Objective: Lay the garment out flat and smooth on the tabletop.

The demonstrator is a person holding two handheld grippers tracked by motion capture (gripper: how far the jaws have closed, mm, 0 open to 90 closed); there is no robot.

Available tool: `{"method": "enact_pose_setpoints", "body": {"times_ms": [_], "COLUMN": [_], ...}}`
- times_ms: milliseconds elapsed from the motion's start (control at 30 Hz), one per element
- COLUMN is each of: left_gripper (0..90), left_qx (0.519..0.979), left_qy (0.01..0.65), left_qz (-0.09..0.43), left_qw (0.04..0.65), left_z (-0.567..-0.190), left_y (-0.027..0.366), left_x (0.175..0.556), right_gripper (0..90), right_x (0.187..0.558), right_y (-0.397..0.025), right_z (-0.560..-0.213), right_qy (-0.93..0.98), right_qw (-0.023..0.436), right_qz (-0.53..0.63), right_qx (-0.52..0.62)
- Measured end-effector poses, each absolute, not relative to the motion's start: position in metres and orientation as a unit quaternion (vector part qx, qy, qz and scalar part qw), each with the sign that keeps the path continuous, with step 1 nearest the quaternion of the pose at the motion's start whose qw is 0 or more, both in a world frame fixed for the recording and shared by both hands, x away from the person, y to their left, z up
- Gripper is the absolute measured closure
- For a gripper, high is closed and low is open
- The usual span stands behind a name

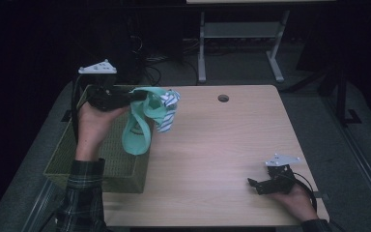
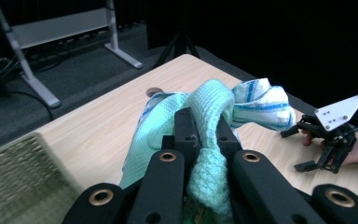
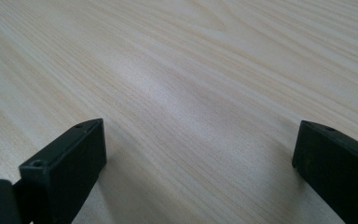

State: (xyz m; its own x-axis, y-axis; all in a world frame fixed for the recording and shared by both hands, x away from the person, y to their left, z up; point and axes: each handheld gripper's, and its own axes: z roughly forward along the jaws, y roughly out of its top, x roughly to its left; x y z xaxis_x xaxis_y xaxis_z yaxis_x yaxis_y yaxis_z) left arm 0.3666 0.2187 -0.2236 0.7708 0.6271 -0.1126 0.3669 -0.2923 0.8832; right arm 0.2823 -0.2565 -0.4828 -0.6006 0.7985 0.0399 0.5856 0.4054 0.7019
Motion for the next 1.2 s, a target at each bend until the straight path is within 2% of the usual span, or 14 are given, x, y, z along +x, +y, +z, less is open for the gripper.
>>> {"method": "enact_pose_setpoints", "body": {"times_ms": [533,1200], "left_gripper": [84.8,84.8], "left_qx": [0.806,0.816], "left_qy": [0.285,0.293], "left_qz": [0.091,0.062], "left_qw": [0.511,0.494], "left_z": [-0.254,-0.295], "left_y": [0.159,0.103], "left_x": [0.374,0.376], "right_gripper": [2.3,2.3], "right_x": [0.282,0.282], "right_y": [-0.256,-0.256], "right_z": [-0.483,-0.483], "right_qy": [0.824,0.824], "right_qw": [0.153,0.153], "right_qz": [0.348,0.348], "right_qx": [0.420,0.421]}}
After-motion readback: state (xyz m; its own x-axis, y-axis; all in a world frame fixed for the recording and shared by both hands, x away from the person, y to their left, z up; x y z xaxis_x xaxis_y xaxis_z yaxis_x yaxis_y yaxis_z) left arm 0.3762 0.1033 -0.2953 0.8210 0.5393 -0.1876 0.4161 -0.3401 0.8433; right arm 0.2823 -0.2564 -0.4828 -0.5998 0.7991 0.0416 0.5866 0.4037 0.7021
